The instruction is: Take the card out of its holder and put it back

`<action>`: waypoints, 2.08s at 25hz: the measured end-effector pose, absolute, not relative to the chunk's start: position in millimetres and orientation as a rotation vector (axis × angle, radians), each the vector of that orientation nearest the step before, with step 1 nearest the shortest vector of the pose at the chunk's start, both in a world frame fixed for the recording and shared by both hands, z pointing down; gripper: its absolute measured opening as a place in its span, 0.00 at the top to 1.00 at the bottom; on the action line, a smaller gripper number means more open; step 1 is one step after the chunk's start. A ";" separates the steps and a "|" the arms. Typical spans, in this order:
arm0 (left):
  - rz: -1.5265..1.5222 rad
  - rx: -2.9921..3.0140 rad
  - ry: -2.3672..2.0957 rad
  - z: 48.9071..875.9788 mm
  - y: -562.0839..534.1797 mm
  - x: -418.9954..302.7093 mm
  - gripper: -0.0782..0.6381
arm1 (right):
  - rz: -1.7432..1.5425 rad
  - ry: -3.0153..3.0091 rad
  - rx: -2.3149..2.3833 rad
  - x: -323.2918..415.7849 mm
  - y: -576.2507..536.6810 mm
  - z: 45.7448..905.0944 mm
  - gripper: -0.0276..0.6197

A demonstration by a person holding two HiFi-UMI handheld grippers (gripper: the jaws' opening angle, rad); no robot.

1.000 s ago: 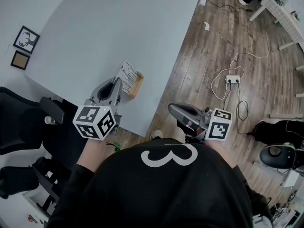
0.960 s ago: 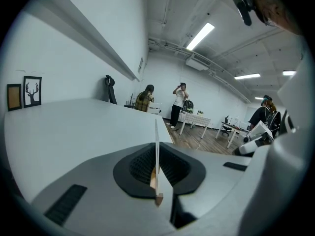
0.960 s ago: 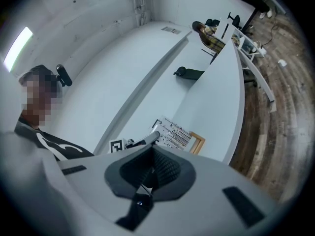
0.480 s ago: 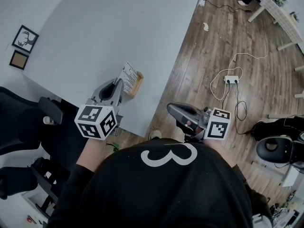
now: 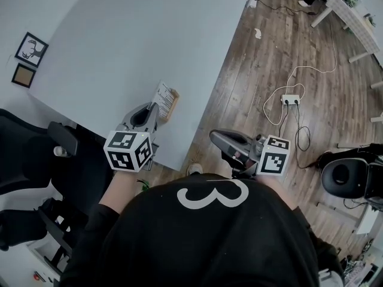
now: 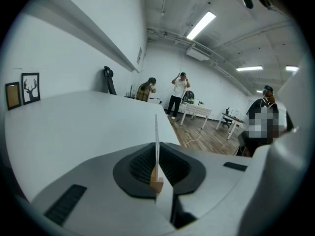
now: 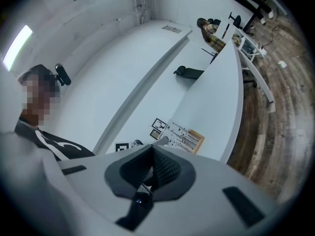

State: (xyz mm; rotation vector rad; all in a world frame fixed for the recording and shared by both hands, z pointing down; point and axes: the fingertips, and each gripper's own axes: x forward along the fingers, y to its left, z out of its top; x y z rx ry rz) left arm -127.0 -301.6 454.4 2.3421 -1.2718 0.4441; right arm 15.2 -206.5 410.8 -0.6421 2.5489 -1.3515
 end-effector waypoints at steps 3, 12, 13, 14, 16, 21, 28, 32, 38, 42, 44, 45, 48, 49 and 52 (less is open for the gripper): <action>0.458 2.341 -1.280 455.9 -302.2 -126.7 0.85 | -1.350 2.549 -0.639 17.9 -203.1 411.2 0.94; 0.404 2.236 -1.326 463.4 -285.4 -130.9 0.65 | -1.333 2.570 -0.601 29.0 -186.8 404.7 0.94; 0.390 2.220 -1.336 462.1 -276.4 -132.3 0.64 | -1.328 2.575 -0.593 31.2 -181.5 402.0 0.94; 0.378 2.204 -1.336 461.0 -266.1 -134.2 0.64 | -1.321 2.582 -0.585 32.3 -176.2 399.0 0.94; 0.350 2.172 -1.310 458.7 -244.8 -139.2 0.64 | -1.301 2.614 -0.568 29.8 -168.6 393.0 0.94; 0.206 2.157 -1.205 428.5 -192.7 -129.7 0.64 | -1.217 2.722 -0.505 23.8 -152.7 371.8 0.94; 0.001 2.294 -1.022 367.0 -95.8 -57.5 0.74 | -1.159 2.769 -0.366 43.6 -89.9 350.1 0.94; -0.078 2.294 -0.970 349.4 -42.4 -33.5 0.84 | -1.162 2.785 -0.310 50.1 -46.6 347.5 0.94; -0.164 2.282 -0.925 338.0 9.2 -14.1 0.87 | -1.140 2.803 -0.257 56.8 -0.1 341.7 0.94; -0.203 2.265 -0.910 331.3 21.8 -9.9 0.87 | -1.134 2.801 -0.232 58.8 16.0 333.8 0.94; -0.206 2.284 -0.905 327.3 35.9 -4.1 0.87 | -1.116 2.808 -0.222 62.2 31.1 331.5 0.94; -0.206 2.296 -0.904 325.5 43.2 -1.2 0.87 | -1.101 2.815 -0.217 63.8 38.7 330.3 0.94; -0.198 2.327 -0.907 321.3 57.8 5.9 0.87 | -1.047 2.843 -0.211 67.3 53.7 326.1 0.94; -0.194 2.334 -0.909 320.3 61.0 7.8 0.87 | -1.033 2.849 -0.212 68.5 56.8 324.4 0.94; -0.186 2.348 -0.913 317.5 68.7 11.2 0.87 | -0.997 2.865 -0.217 72.4 65.5 320.3 0.94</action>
